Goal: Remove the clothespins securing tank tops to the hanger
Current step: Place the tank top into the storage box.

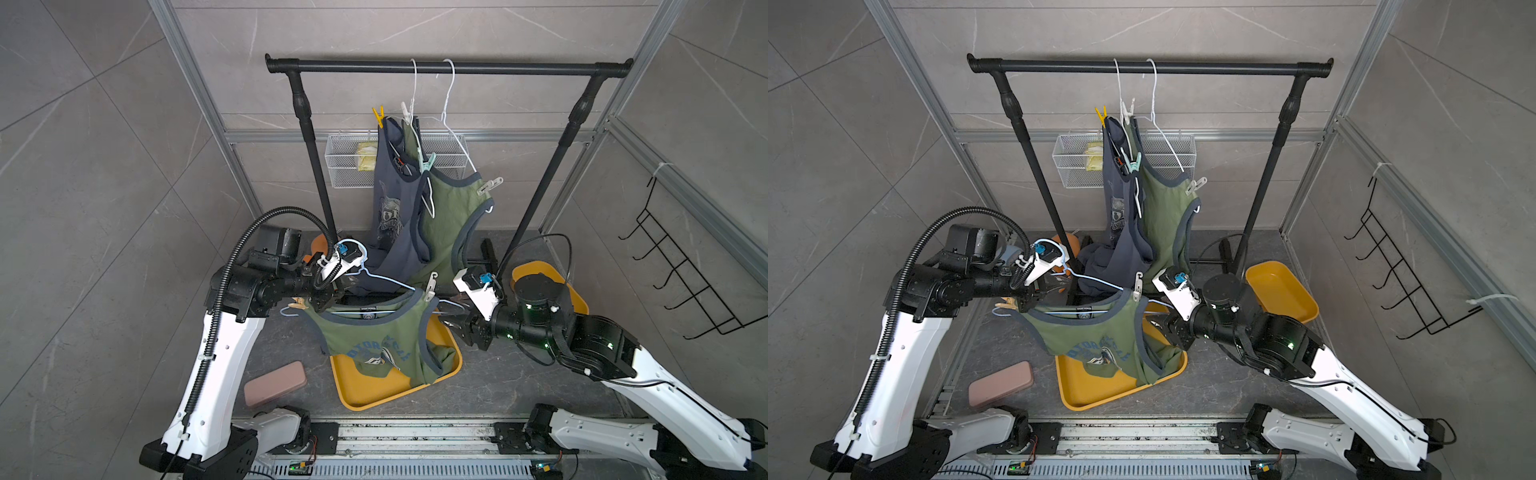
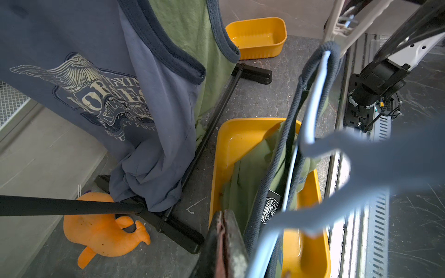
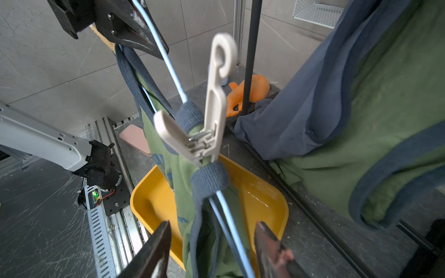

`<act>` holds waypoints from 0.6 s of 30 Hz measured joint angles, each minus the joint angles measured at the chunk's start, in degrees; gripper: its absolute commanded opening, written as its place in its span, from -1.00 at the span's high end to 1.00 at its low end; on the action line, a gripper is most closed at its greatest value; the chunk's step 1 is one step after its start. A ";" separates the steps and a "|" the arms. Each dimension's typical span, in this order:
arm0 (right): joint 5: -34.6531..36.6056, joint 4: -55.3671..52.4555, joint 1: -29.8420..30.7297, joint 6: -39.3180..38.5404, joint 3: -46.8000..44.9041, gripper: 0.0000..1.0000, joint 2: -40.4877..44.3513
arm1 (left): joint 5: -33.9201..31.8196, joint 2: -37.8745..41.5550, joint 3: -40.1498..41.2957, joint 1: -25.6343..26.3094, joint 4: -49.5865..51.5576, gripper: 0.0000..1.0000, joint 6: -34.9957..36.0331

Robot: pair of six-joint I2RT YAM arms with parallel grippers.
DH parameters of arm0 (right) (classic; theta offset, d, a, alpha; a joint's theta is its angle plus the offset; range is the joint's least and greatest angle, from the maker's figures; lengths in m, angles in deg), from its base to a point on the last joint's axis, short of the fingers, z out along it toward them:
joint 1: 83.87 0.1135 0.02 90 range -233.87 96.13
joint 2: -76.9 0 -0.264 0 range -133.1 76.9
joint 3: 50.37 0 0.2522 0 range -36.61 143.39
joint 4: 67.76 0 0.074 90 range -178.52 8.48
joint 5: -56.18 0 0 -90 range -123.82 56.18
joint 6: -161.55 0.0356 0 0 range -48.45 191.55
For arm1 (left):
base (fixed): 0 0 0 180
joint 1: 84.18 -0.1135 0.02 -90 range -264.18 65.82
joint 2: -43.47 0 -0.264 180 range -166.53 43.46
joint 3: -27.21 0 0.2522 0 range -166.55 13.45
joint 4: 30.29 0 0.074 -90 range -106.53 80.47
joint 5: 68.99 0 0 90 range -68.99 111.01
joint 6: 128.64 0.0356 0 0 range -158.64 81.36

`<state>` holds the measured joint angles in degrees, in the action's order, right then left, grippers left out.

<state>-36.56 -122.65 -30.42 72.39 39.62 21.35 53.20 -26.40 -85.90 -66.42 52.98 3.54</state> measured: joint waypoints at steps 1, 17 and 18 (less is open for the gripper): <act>-0.07 -0.13 0.00 0.04 0.00 -0.22 0.87 | 0.46 -0.04 0.02 0.00 0.48 1.00 0.55; -8.20 1.51 0.17 -1.40 6.05 -0.24 -6.82 | 7.52 -1.53 1.16 0.39 7.63 1.00 3.50; -8.22 1.55 0.17 -1.57 5.99 -0.24 -6.99 | 7.91 -1.53 1.09 0.39 8.17 1.00 3.65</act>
<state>-44.78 -121.10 -30.24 70.81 45.61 14.35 61.11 -27.93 -84.81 -66.03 61.16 7.19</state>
